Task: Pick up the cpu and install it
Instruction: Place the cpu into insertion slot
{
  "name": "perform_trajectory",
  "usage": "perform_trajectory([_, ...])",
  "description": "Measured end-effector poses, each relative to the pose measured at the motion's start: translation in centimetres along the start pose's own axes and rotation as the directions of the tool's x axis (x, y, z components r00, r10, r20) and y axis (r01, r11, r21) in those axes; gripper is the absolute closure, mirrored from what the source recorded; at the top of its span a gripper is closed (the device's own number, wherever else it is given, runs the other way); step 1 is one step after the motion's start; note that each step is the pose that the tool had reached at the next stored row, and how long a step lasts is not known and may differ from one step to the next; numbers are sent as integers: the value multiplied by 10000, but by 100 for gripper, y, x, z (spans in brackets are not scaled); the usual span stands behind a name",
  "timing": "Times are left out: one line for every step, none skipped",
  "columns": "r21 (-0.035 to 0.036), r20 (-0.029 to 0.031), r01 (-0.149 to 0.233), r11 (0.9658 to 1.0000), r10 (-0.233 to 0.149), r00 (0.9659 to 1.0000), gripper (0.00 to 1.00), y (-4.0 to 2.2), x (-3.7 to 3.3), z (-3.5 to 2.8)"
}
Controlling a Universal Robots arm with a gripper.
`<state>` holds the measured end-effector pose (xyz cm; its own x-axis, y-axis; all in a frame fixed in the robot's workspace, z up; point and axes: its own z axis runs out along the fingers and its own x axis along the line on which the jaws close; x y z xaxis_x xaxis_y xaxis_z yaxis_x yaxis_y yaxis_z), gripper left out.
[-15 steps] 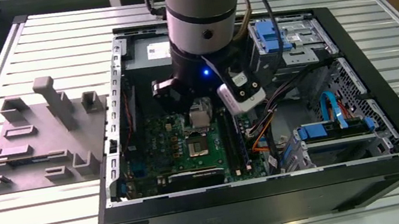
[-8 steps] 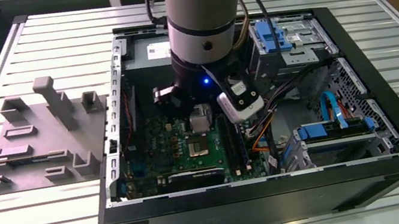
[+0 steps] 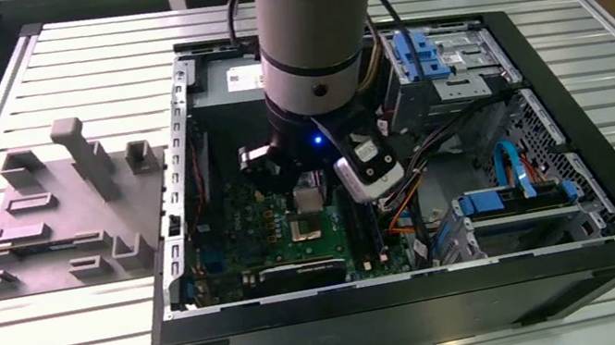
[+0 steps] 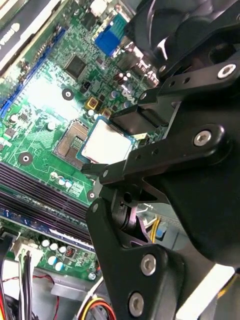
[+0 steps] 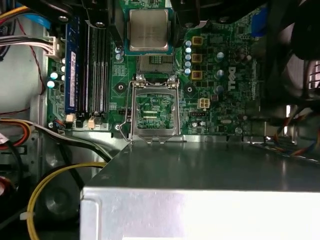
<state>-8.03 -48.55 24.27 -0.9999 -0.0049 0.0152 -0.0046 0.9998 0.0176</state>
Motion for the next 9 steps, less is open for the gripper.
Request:
perform_trajectory([0,2,1,10000,-1,10000,53,0,0,18])
perform_trajectory([0,7,1,10000,-1,10000,53,-1,-1,36])
perform_trajectory([0,11,2,10000,-2,10000,53,-1,-2,54])
perform_trajectory([0,12,2,10000,-2,10000,53,-1,-1,74])
perform_trajectory([1,12,0,10000,0,10000,53,-2,0,90])
perform_trajectory([1,11,1,10000,-1,10000,53,-7,2,108])
perform_trajectory([3,11,1,10000,-1,10000,53,-17,5,126])
perform_trajectory([1,12,0,10000,0,10000,53,-24,7,145])
perform_trajectory([-2,13,0,10000,0,10000,53,-28,9,164])
